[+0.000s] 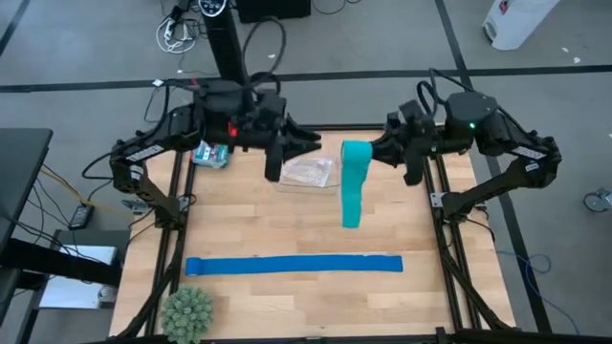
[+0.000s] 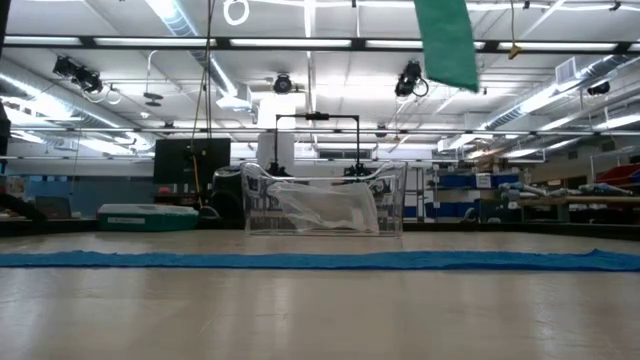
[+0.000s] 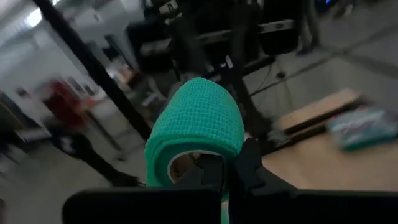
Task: Roll bandage
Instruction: Roll the green bandage
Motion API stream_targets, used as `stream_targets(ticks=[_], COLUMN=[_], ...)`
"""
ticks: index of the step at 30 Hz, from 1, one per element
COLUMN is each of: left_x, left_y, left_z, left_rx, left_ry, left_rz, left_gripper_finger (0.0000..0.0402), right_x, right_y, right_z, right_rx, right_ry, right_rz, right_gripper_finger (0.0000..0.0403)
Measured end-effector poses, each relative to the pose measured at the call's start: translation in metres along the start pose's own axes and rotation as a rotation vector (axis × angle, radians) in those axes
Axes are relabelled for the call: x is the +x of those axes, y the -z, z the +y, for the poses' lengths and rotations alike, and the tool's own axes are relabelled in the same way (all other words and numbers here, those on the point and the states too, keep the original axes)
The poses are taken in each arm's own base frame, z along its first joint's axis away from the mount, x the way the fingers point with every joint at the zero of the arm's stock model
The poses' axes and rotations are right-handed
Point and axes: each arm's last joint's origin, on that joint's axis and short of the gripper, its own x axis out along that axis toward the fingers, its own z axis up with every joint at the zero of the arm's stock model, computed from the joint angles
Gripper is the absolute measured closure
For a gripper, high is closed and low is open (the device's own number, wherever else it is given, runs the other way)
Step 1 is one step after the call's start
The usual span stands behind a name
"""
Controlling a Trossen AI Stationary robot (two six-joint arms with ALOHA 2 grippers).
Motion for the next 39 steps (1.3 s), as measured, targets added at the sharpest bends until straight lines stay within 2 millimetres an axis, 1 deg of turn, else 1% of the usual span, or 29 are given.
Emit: stream_targets(ticks=[3, 7, 11, 15, 18, 22, 25, 27, 28, 30, 31, 34, 39], left_x=[0.004, 0.014, 0.027, 0.044, 0.053, 0.058, 0.06, 0.061, 0.061, 0.061, 0.061, 0.06, 0.058], left_y=[0.009, 0.018, 0.025, 0.036, 0.044, 0.049, 0.049, 0.046, 0.046, 0.045, 0.046, 0.048, 0.058], left_z=[-0.007, -0.013, -0.014, -0.01, -0.007, -0.004, -0.003, -0.004, -0.004, -0.006, -0.006, -0.005, -0.006], left_rx=[0.018, -0.008, -0.027, -0.065, -0.089, -0.087, -0.072, -0.028, -0.008, 0.016, 0.023, 0.028, 0.038], left_ry=[-0.025, -0.009, -0.003, -0.023, -0.041, -0.084, -0.105, -0.09, -0.086, -0.079, -0.08, -0.094, -0.165], left_rz=[0.05, 0.089, 0.113, 0.153, 0.188, 0.209, 0.187, 0.161, 0.156, 0.151, 0.156, 0.182, 0.262], left_gripper_finger=[0.0282, 0.0282, 0.0282, 0.0282, 0.0282, 0.0282, 0.0285, 0.0304, 0.0322, 0.0371, 0.0385, 0.0395, 0.0398], right_x=[0.002, 0.002, 0.007, 0.013, 0.017, 0.019, 0.019, 0.02, 0.02, 0.019, 0.019, 0.018, 0.014], right_y=[-0.004, -0.007, -0.01, -0.012, -0.014, -0.017, -0.018, -0.018, -0.018, -0.019, -0.02, -0.025, -0.037], right_z=[-0.009, -0.018, -0.024, -0.028, -0.029, -0.029, -0.028, -0.028, -0.029, -0.031, -0.032, -0.035, -0.039], right_rx=[0.147, 0.267, 0.323, 0.371, 0.403, 0.454, 0.51, 0.553, 0.574, 0.622, 0.645, 0.703, 0.78], right_ry=[-0.011, -0.02, -0.042, -0.074, -0.116, -0.171, -0.195, -0.197, -0.199, -0.208, -0.219, -0.261, -0.34], right_rz=[0.01, 0.022, 0.036, 0.049, 0.049, 0.06, 0.066, 0.075, 0.081, 0.095, 0.103, 0.113, 0.089], right_gripper_finger=[0.0403, 0.0403, 0.0403, 0.0403, 0.0403, 0.0403, 0.0403, 0.0403, 0.0403, 0.0403, 0.0403, 0.0403, 0.0403])
